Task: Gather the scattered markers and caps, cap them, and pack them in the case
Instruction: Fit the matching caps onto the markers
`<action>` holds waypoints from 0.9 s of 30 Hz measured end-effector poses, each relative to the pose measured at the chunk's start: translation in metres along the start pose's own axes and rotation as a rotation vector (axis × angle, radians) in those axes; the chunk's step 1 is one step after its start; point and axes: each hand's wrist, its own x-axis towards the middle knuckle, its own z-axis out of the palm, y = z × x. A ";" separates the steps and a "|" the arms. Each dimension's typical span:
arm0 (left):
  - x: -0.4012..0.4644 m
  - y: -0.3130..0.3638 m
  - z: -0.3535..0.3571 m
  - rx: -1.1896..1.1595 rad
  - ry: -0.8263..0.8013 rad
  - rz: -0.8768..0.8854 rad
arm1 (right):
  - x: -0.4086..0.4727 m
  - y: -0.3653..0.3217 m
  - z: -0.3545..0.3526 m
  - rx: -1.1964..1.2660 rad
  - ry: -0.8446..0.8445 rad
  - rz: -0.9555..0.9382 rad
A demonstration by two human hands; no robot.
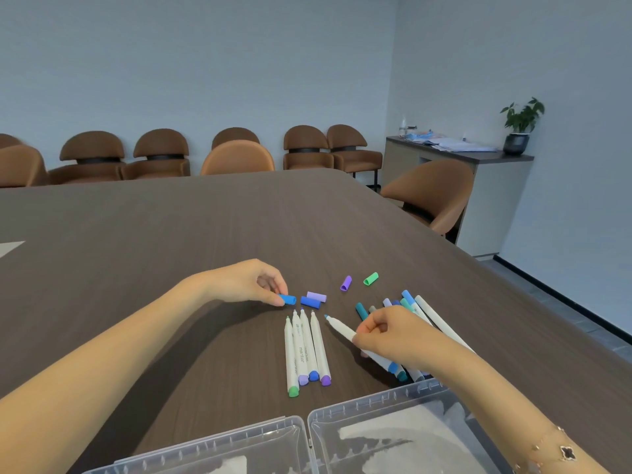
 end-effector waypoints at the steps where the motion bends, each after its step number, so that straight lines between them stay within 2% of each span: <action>1: 0.000 0.001 -0.001 -0.025 0.018 0.013 | -0.002 -0.002 -0.001 0.015 -0.006 -0.019; 9: 0.003 0.024 0.000 -0.119 0.003 0.095 | -0.010 -0.011 0.000 0.106 0.069 -0.139; 17: 0.004 0.040 0.010 -0.131 -0.013 0.127 | -0.012 -0.013 -0.001 0.118 0.091 -0.155; 21: 0.002 0.047 0.014 -0.259 -0.014 0.127 | -0.013 -0.014 -0.003 0.191 0.033 -0.097; 24: 0.006 0.054 0.021 -0.394 0.033 0.105 | -0.016 -0.016 -0.004 0.373 -0.049 -0.021; 27: 0.009 0.060 0.028 -0.457 0.040 0.081 | -0.017 -0.020 -0.005 0.488 -0.033 0.041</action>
